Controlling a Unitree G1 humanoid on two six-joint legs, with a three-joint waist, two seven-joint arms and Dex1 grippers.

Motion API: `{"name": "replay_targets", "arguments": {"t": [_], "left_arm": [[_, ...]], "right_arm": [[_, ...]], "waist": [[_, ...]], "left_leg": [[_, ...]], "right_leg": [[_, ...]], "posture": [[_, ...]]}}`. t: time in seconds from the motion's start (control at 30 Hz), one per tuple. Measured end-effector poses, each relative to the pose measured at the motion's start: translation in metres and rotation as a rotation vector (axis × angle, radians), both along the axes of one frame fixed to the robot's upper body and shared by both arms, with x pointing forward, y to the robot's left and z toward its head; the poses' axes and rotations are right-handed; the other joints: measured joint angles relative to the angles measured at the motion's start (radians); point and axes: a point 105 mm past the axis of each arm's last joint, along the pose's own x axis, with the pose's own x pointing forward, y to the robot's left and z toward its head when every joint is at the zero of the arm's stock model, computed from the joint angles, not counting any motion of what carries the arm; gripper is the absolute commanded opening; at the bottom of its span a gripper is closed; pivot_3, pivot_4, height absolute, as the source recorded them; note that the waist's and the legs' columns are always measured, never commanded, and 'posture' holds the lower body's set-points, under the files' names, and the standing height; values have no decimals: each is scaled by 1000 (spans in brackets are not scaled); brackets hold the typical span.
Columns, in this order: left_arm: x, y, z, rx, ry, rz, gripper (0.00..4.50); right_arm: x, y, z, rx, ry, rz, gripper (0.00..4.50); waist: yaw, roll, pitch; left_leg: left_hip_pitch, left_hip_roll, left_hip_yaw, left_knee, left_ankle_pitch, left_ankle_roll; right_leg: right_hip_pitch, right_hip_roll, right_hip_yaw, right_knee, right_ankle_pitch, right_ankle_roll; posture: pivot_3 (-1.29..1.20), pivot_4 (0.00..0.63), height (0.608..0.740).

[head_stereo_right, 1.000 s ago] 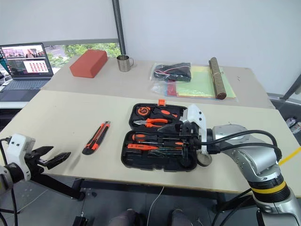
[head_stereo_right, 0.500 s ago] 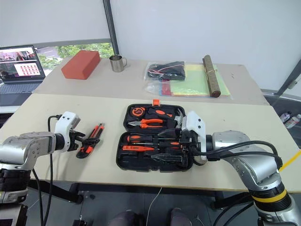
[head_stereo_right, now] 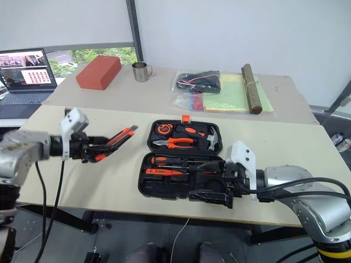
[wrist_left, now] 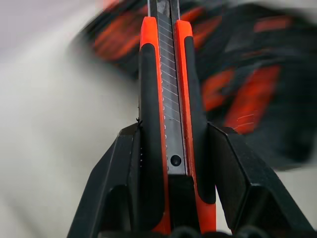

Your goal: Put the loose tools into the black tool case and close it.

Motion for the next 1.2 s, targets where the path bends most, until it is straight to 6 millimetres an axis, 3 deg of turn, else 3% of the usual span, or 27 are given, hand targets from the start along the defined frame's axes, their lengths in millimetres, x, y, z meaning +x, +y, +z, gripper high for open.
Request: {"name": "replay_targets", "arguments": {"t": [0.13,0.23,0.47,0.6,0.67,0.83,0.87,1.07,1.2], "left_arm": [[-8,-57,-33,58,100,-282,1574],[-12,-85,-57,116,171,-421,1574],[-5,-103,-86,263,246,-465,1574],[0,-108,-85,274,274,-434,1574],[0,-108,-85,273,288,-430,2591],[-6,-116,-85,235,359,-445,4370],[-7,-116,-84,229,368,-444,4474],[-6,-116,-76,172,394,-414,4474],[5,-112,-69,133,312,-392,3347]], "right_arm": [[-7,-9,-5,-11,-1,-74,4500],[-14,-17,-8,-26,-9,-137,4500],[-27,-28,-10,-29,-22,-268,4500],[-31,-27,-10,-17,-35,-306,4500],[-31,-27,-10,-20,-38,-315,4500],[-29,-28,-10,-24,-45,-338,4500],[-29,-29,-10,-23,-47,-340,4500],[-24,-31,-8,-18,-50,-349,4500],[-20,-31,-5,-13,-66,-342,4500]], "waist": [[-1,0,0],[-5,0,0],[-5,0,0],[-2,0,0],[-2,0,0],[0,0,0],[0,0,0],[-1,-1,0],[-2,0,0]], "left_leg": [[-1,1,0,3,4,7],[-2,4,0,6,5,9],[-2,6,-2,7,5,10],[-3,5,-4,9,4,13],[-3,5,-4,10,4,14],[-3,5,-5,10,3,14],[-3,5,-5,10,3,15],[-3,5,-5,10,3,15],[-3,5,-5,10,3,15]], "right_leg": [[1,5,2,0,-1,2],[0,8,3,1,-4,8],[0,8,7,2,-4,5],[0,6,8,2,-4,7],[0,6,8,2,-4,7],[0,6,8,2,-4,6],[1,6,8,2,-4,6],[0,7,8,2,-4,6],[0,6,8,2,-2,3]], "posture": [[0,150,736],[0,150,736],[0,150,736],[0,150,736],[0,150,736],[0,150,736],[0,150,736],[0,150,736],[0,150,736]]}}
